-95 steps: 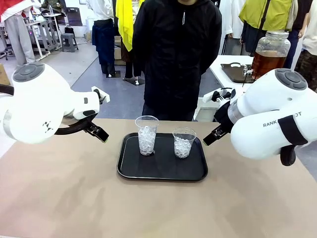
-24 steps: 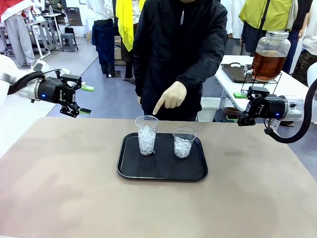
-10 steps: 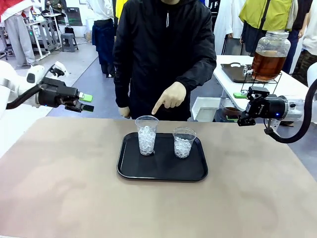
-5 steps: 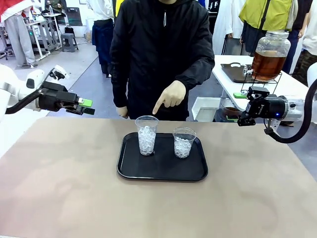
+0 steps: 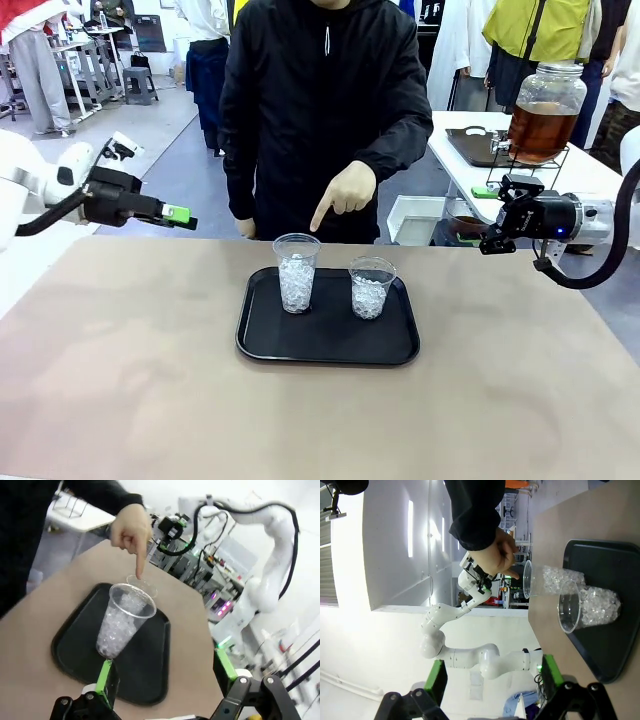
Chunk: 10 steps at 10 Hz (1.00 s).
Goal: Pour the drink into the iced cup.
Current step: Pick up the iced cup indicated by the human and present it to them.
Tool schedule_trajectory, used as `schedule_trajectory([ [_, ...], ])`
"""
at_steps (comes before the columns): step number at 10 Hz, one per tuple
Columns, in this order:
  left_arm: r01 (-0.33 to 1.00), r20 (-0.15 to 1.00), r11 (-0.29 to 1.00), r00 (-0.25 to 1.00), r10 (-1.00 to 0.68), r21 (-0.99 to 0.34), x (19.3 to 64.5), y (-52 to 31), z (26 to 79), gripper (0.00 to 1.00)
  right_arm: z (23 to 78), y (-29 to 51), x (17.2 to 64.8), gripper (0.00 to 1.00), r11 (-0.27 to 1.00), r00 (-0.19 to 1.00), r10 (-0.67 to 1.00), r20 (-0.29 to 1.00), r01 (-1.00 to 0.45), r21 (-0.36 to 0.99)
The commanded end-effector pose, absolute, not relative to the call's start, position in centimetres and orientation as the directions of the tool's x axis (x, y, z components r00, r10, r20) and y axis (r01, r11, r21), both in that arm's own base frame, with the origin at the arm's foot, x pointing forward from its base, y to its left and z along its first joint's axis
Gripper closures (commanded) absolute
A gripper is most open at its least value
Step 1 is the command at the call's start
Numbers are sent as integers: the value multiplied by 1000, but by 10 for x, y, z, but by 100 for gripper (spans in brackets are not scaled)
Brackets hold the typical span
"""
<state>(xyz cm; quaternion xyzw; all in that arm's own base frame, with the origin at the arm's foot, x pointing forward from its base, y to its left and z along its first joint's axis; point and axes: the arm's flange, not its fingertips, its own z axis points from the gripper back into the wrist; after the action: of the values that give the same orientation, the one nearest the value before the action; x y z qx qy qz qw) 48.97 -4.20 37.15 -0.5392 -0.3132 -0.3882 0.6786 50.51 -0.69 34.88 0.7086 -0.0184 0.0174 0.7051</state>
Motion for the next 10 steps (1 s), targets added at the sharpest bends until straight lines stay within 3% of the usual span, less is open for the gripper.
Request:
schedule_trajectory([
  [1,959,946,106,277,-167,-262,483,-57,353,0,350,-6,505,0,-2,999,-6,53,-53,999],
  [5,994,991,100,48,-121,-35,479,-81,324,0,350,-6,505,0,-2,999,-6,53,-53,999],
  [7,996,980,62,67,-188,-57,482,-83,317,0,350,-6,505,0,-2,999,-6,53,-53,999],
  [10,995,987,89,65,-149,-52,479,-80,327,0,350,-6,505,0,-2,999,-6,53,-53,999],
])
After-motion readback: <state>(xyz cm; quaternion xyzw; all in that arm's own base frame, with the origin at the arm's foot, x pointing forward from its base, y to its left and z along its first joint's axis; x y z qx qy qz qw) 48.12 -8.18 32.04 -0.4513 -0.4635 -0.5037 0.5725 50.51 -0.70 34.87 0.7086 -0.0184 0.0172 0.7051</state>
